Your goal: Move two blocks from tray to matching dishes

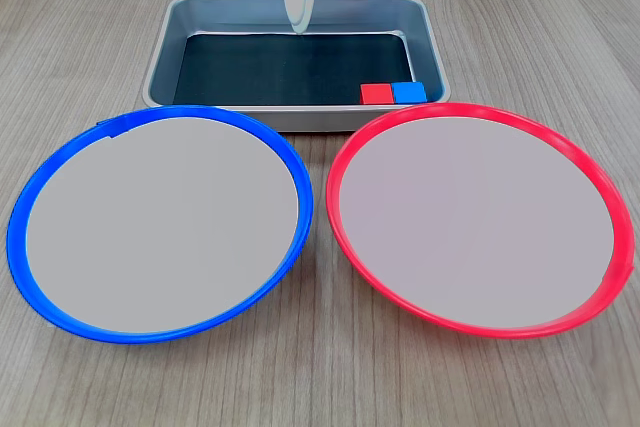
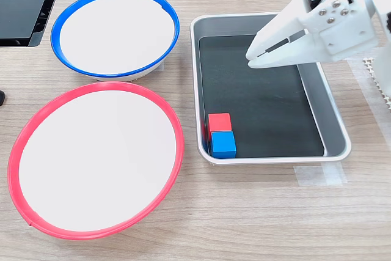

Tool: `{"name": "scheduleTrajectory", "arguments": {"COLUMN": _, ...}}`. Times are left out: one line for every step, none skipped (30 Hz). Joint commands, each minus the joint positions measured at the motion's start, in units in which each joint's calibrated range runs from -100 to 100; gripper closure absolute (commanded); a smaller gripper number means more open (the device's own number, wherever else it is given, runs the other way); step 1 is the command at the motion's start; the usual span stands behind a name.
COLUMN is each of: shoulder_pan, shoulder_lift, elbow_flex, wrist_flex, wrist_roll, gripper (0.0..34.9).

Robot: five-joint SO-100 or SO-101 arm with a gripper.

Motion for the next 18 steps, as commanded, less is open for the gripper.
{"name": "scheduleTrajectory", "arguments": {"shoulder_pan": -0.35, "shoulder_lift": -0.34, "elbow_flex": 0.00, "wrist_flex": 0.11, "wrist_roll": 0.00, "gripper": 34.6}}
{"name": "scheduleTrajectory", "arguments": {"shoulder_pan": -0.35, "shoulder_lift": -0.34, "elbow_flex": 0.00, "wrist_flex": 0.11, "wrist_roll": 0.00, "gripper": 34.6}}
{"name": "scheduleTrajectory", "arguments": {"shoulder_pan": -0.35, "shoulder_lift": -0.34, "elbow_flex": 0.00, "wrist_flex": 0.11, "wrist_roll": 0.00, "gripper": 34.6}}
{"name": "scheduleTrajectory", "arguments": {"shoulder_pan": -0.35, "shoulder_lift": -0.34, "elbow_flex": 0.00, "wrist_flex": 0.11, "wrist_roll": 0.00, "gripper": 34.6}}
{"name": "scheduleTrajectory", "arguments": {"shoulder_pan": -0.35, "shoulder_lift": -0.34, "elbow_flex": 0.00, "wrist_flex": 0.11, "wrist_roll": 0.00, "gripper": 34.6}}
{"name": "scheduleTrajectory", "arguments": {"shoulder_pan": -0.35, "shoulder_lift": -0.34, "elbow_flex": 0.00, "wrist_flex": 0.11, "wrist_roll": 0.00, "gripper": 34.6}}
{"name": "scheduleTrajectory", "arguments": {"shoulder_pan": -0.35, "shoulder_lift": -0.34, "elbow_flex": 0.00, "wrist_flex": 0.11, "wrist_roll": 0.00, "gripper": 34.6}}
{"name": "scheduleTrajectory", "arguments": {"shoulder_pan": -0.35, "shoulder_lift": -0.34, "elbow_flex": 0.00, "wrist_flex": 0.11, "wrist_roll": 0.00, "gripper": 34.6}}
{"name": "scheduleTrajectory", "arguments": {"shoulder_pan": -0.35, "shoulder_lift": -0.34, "elbow_flex": 0.00, "wrist_flex": 0.11, "wrist_roll": 0.00, "gripper": 34.6}}
{"name": "scheduleTrajectory", "arguments": {"shoulder_pan": -0.35, "shoulder_lift": -0.34, "elbow_flex": 0.00, "wrist_flex": 0.11, "wrist_roll": 0.00, "gripper": 34.6}}
{"name": "scheduleTrajectory", "arguments": {"shoulder_pan": -0.35, "shoulder_lift": -0.34, "elbow_flex": 0.00, "wrist_flex": 0.11, "wrist_roll": 0.00, "gripper": 34.6}}
{"name": "scheduleTrajectory", "arguments": {"shoulder_pan": -0.35, "shoulder_lift": -0.34, "elbow_flex": 0.00, "wrist_flex": 0.11, "wrist_roll": 0.00, "gripper": 34.6}}
{"name": "scheduleTrajectory", "arguments": {"shoulder_pan": -0.35, "shoulder_lift": -0.34, "elbow_flex": 0.00, "wrist_flex": 0.11, "wrist_roll": 0.00, "gripper": 34.6}}
{"name": "scheduleTrajectory", "arguments": {"shoulder_pan": -0.54, "shoulder_lift": -0.34, "elbow_flex": 0.00, "wrist_flex": 0.11, "wrist_roll": 0.10, "gripper": 34.6}}
{"name": "scheduleTrajectory", "arguments": {"shoulder_pan": -1.29, "shoulder_lift": -0.34, "elbow_flex": 0.00, "wrist_flex": 0.11, "wrist_roll": 0.63, "gripper": 34.6}}
{"name": "scheduleTrajectory", "arguments": {"shoulder_pan": -3.46, "shoulder_lift": -0.34, "elbow_flex": 0.00, "wrist_flex": 0.11, "wrist_roll": 1.95, "gripper": 34.6}}
{"name": "scheduleTrajectory", "arguments": {"shoulder_pan": -6.00, "shoulder_lift": -0.34, "elbow_flex": 0.00, "wrist_flex": 0.11, "wrist_roll": 3.52, "gripper": 34.6}}
{"name": "scheduleTrajectory", "arguments": {"shoulder_pan": -7.88, "shoulder_lift": -0.26, "elbow_flex": 0.00, "wrist_flex": 0.03, "wrist_roll": 4.69, "gripper": 34.6}}
